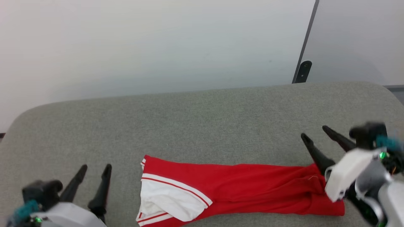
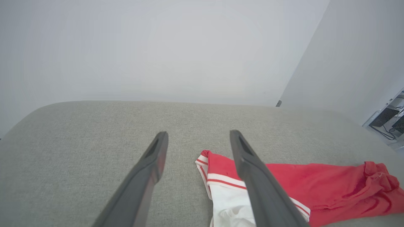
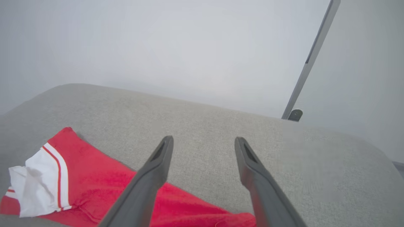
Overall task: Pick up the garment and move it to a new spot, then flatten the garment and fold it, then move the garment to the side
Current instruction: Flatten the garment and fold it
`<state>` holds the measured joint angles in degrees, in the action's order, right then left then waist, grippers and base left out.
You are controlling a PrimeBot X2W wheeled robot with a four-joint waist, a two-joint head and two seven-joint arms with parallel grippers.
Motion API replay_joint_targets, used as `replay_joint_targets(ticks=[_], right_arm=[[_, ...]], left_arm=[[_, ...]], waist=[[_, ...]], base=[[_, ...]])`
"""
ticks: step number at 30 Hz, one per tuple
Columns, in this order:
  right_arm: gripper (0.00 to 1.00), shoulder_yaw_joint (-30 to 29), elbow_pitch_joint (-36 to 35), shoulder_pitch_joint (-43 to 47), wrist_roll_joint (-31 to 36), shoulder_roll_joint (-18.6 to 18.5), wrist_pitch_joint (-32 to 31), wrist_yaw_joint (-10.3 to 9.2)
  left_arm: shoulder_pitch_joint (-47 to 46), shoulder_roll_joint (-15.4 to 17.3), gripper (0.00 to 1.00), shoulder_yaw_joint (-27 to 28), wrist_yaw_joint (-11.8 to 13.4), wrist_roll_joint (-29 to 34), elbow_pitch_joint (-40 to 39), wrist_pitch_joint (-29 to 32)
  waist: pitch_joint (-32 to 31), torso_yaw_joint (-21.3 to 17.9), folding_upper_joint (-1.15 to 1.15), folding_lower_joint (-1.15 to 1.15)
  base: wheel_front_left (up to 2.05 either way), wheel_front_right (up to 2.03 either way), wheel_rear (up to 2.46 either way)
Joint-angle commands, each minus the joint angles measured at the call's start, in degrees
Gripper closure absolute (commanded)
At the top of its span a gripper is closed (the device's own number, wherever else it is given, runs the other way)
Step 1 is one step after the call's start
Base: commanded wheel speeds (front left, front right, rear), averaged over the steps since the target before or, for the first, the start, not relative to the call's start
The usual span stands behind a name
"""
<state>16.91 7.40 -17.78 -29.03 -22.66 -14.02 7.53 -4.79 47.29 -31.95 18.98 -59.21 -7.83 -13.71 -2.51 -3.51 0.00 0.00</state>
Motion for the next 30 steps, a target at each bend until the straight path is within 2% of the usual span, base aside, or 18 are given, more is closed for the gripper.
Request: replay_joint_targets(ticks=[1,4,7,10,16,20,23,30], right_arm=[[0.00,-0.1,-0.1,1.5,1.6,0.2,3.5,-0.09],[0.00,0.8,0.6,5.0,4.9,1.1,12.8,-0.09],[0.00,0.2,2.1,7.8,5.9,2.2,18.8,-0.09],[0.00,-1.0,3.9,9.5,5.7,2.5,20.7,-0.09],[0.00,-3.3,6.1,8.8,5.0,-0.3,20.7,-0.09],[0.00,-4.3,7.6,8.7,2.9,-2.7,18.9,-0.09],[0.00,-3.3,8.7,8.4,1.2,-5.0,15.4,-0.09],[0.00,-0.3,11.4,4.7,-6.7,-10.1,-1.7,-0.09]], left_arm=[[1.0,-0.6,0.00,0.6,0.3,2.1,0.1,-0.8],[2.8,-4.0,0.00,2.9,0.8,9.0,-0.3,-1.5],[5.8,-7.9,0.00,6.6,-0.4,14.1,-0.7,-1.4],[8.4,-10.5,0.00,9.8,-3.0,18.2,-0.7,-1.4],[11.7,-12.0,0.00,17.2,-9.1,23.9,0.7,-1.4],[13.4,-12.8,0.00,21.9,-12.3,26.1,2.5,-1.4],[13.7,-14.0,0.00,24.9,-13.7,27.5,3.7,-1.4],[11.5,-17.1,0.00,27.5,-17.1,30.4,5.8,-1.4]], waist=[[-0.3,0.1,0.00,0.00],[-0.6,0.4,0.00,0.00],[-0.8,0.6,0.00,0.00],[-0.8,0.6,0.00,0.00],[-0.5,0.0,0.00,0.00],[-0.3,0.2,0.00,0.00],[-0.2,0.9,0.00,0.00],[0.5,3.7,0.00,0.00]], base=[[0.00,0.00,0.00],[0.00,0.00,0.00],[0.00,0.00,0.00],[0.00,0.00,0.00],[0.00,0.00,0.00],[0.00,0.00,0.00],[0.00,0.00,0.00],[0.00,0.00,0.00]])
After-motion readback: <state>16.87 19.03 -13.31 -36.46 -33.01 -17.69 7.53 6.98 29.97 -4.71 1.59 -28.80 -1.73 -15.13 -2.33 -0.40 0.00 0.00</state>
